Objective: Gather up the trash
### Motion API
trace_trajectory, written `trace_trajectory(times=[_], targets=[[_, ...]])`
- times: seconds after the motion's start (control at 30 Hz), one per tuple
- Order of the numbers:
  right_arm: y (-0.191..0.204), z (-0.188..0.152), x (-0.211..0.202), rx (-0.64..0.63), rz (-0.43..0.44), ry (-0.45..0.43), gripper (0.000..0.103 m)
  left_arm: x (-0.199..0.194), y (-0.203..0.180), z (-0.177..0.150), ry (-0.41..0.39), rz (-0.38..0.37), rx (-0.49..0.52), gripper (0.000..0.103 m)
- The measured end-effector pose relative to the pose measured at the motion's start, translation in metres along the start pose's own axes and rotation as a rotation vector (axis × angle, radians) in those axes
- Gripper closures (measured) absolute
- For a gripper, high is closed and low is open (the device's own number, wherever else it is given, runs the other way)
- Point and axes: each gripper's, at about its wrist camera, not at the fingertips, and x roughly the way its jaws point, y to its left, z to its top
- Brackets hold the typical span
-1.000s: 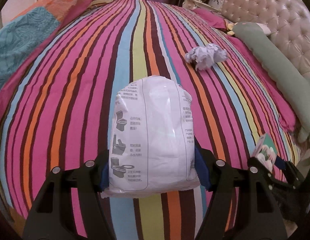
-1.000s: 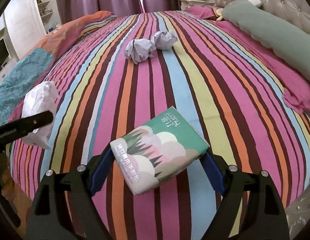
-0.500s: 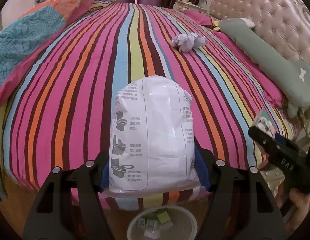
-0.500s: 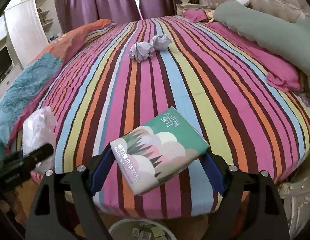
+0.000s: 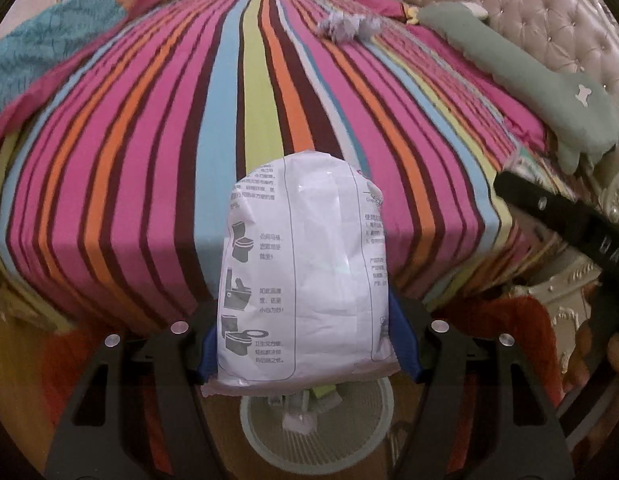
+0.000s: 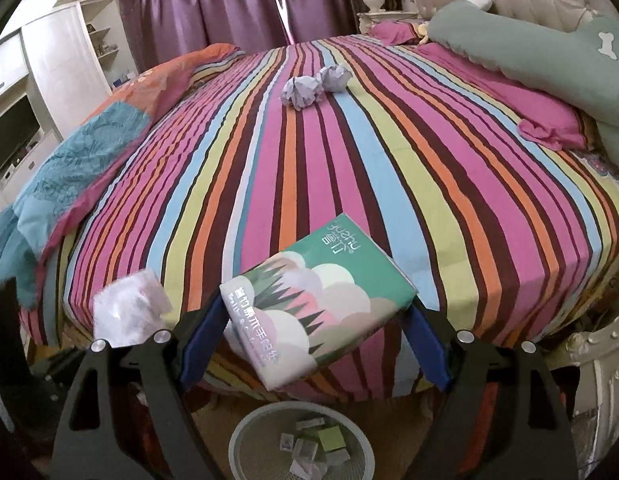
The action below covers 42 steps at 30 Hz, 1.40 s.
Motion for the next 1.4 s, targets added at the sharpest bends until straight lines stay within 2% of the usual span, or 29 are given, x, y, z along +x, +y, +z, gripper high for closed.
trace_trajectory(times=[0.27,0.7,0.87,1.1,1.4], targets=[[0.002,-0.026,-0.001,0.016,-0.008,0.045,0.024,0.006,-0.004,-0.031,0.052,0.011,0.004,0.037],[-0.004,-0.073,0.017,0.078,0.002,0.214,0.024,0.030,-0.003,-0.070,0.192,0.013,-0.015,0.037],[-0.012,-0.093,0.039,0.136,0.030,0.349,0.024,0.046,0.003,-0.081,0.280,0.002,-0.047,0.037],[-0.021,-0.116,0.071,0.217,0.057,0.530,0.024,0.081,0.011,-0.100,0.453,-0.016,-0.103,0.037],[-0.033,-0.151,0.111,0.339,0.055,0.758,0.024,0.118,0.011,-0.122,0.619,-0.016,-0.109,0.037]])
